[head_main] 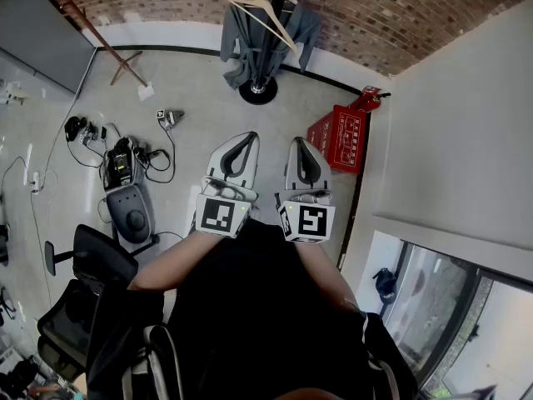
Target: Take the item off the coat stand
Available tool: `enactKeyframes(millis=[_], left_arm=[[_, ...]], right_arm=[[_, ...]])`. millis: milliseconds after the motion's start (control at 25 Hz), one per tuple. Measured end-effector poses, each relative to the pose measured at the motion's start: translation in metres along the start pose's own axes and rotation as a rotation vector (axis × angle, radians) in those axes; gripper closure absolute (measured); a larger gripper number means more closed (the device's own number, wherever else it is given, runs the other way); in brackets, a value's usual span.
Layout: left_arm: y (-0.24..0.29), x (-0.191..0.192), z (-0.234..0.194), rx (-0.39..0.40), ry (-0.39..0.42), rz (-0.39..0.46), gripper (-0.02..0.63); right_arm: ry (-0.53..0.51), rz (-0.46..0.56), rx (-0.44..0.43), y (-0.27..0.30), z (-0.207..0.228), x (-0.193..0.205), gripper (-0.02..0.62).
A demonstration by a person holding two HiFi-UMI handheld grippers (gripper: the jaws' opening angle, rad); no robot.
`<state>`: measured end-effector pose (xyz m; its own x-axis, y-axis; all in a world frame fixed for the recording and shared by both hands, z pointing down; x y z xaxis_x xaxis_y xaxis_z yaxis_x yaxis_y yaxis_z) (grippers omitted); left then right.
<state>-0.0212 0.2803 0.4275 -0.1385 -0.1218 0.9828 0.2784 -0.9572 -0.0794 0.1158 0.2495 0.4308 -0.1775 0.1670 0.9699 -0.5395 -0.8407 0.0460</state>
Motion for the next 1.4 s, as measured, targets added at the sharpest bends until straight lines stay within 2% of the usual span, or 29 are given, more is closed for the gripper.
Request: enactKeyframes(millis=[240,480,640,840,1400], left_arm=[[0.003,0.004,-0.020,-0.011,-0.048,0.000,0.588],[0.004,0.009,-0.013,0.053,-0.052,-0.011,0.588],[0.007,0.010,-0.030,0.001,-0.077,-0.012,0.588],[0.012,0.013,-0.031,-0.036,-0.073,-0.012,0.588],[0.011,0.008,-0.011,-0.069,-0.030,-0.042,0.588]], right_arm=[[-0.019,-0.006,0.000,0.018,-0.011,-0.002,0.578],[0.049,0.029,0.015,0.017,-0.006,-0.009,0.577],[0.033,0.033,0.036,0.017,0.000,-0.011,0.577],[0.027,0.020,0.052,0.009,0.011,-0.006,0.577],[0.079,0.048,0.095,-0.008,0.058,-0.016,0.577]])
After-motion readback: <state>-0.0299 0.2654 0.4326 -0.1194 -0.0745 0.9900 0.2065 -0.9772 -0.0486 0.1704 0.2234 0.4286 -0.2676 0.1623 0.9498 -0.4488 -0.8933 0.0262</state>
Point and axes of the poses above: the fingertips, and each gripper's own axes: y forward along the fingers, z to its right, x out of its underside, the point moved 7 cm from there along -y, backward along the fingers, and after that the axes turned 15 degrees about y, right-handed, at the moved point
